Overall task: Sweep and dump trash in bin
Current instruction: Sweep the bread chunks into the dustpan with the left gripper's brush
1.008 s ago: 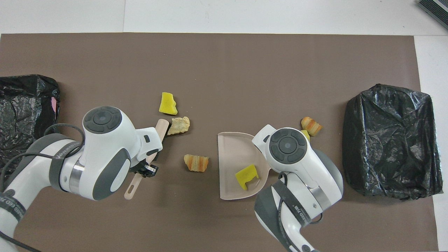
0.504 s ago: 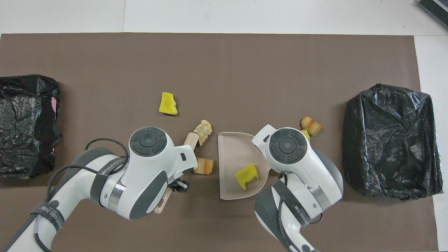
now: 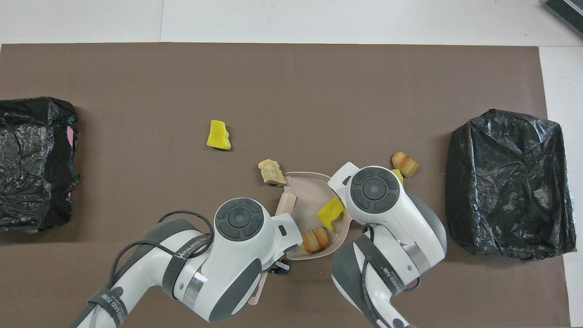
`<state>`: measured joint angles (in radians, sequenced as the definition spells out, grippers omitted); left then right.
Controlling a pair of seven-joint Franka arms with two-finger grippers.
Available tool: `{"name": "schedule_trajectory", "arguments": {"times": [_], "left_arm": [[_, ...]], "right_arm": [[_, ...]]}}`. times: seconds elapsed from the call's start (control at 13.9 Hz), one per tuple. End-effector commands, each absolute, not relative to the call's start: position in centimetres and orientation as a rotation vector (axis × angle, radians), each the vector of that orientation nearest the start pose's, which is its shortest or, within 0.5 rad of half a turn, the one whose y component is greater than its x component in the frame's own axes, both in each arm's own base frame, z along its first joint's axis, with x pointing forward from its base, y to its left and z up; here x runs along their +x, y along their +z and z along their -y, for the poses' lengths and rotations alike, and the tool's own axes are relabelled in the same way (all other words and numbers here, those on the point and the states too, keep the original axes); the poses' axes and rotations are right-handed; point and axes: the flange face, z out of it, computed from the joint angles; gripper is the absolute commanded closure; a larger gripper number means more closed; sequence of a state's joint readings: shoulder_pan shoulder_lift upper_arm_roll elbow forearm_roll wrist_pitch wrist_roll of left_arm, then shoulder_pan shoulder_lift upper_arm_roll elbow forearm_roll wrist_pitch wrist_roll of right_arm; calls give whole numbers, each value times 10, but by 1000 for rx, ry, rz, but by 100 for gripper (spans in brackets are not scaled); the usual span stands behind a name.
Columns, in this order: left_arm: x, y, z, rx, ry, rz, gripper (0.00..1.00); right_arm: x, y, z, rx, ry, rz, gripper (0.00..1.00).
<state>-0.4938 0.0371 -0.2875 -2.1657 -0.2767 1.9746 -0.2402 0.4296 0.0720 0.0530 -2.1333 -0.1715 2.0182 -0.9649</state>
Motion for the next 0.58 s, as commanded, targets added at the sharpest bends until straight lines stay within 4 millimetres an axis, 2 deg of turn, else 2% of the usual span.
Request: {"name": "schedule_trajectory", "arguments": {"times": [0.0,0.14,0.29,0.36,0.5], "left_arm": [[367,384,388,-3211,482,-534,100],[380,390,385,-3228,481,-476,100],[393,406,371,-3223,478,-440,100],[404,413,363,-3216,471,-422,100],[439,411,333,-3179,370,-438,100]], "right_arm": [[470,364,-235,-2352,341,2210,100],[470,364,-235,-2350,341,2212,100],[470,364,-235,-2350,341,2212,100],[470,364,-235,-2352,341,2210,100],[470,364,-235,-2352,341,2210,100]]}}
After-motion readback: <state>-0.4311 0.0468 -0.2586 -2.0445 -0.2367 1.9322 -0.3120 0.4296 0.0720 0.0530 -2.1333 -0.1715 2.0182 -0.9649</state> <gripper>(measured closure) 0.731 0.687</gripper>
